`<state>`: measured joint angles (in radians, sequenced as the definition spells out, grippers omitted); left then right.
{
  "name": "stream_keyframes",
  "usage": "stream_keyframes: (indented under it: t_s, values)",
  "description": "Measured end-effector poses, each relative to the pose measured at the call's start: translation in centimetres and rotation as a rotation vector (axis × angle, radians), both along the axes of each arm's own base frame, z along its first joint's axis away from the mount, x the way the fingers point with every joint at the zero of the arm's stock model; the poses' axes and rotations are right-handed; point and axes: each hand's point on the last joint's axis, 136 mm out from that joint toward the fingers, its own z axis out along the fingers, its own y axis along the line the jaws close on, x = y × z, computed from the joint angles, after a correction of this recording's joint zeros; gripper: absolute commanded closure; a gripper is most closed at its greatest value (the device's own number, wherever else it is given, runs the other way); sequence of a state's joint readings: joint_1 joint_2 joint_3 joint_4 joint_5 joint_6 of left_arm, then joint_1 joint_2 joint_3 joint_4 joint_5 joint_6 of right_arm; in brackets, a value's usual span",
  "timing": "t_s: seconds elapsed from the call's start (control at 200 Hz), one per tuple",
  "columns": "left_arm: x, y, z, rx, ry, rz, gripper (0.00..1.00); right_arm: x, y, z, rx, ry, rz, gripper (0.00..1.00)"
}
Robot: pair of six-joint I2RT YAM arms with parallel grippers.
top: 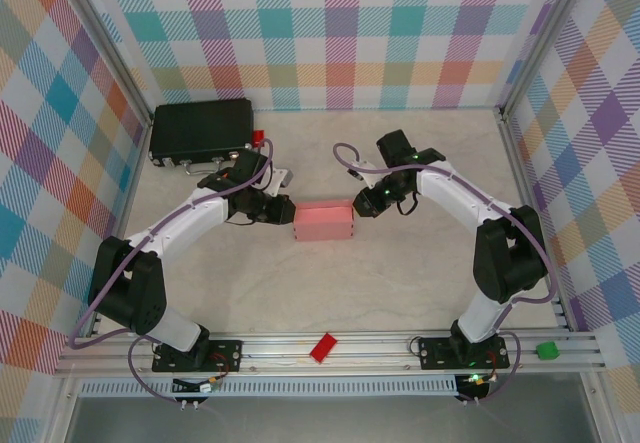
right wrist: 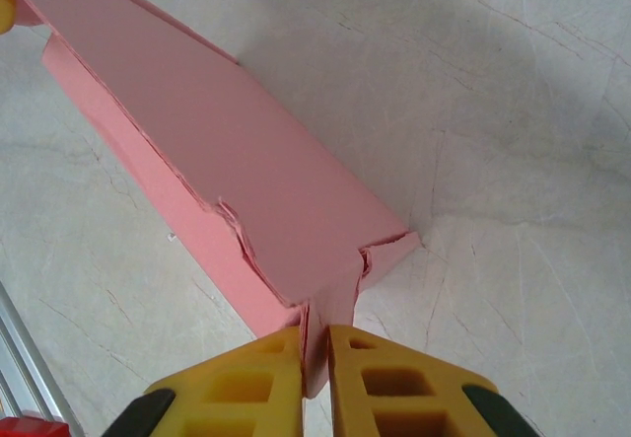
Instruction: Fold the paper box
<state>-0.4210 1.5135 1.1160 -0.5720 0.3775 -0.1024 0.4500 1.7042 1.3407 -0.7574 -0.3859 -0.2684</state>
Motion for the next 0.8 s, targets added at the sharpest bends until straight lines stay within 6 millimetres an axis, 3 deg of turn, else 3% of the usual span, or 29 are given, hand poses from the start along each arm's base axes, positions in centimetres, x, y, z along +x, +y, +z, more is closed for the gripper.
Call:
stream_keyframes:
  t_s: [0.8]
  values:
    - [-0.16, -0.02, -0.39, -0.001, 0.008, 0.006, 0.86, -0.49, 0.29, 0.51, -0.01, 0.036, -0.026, 0.84]
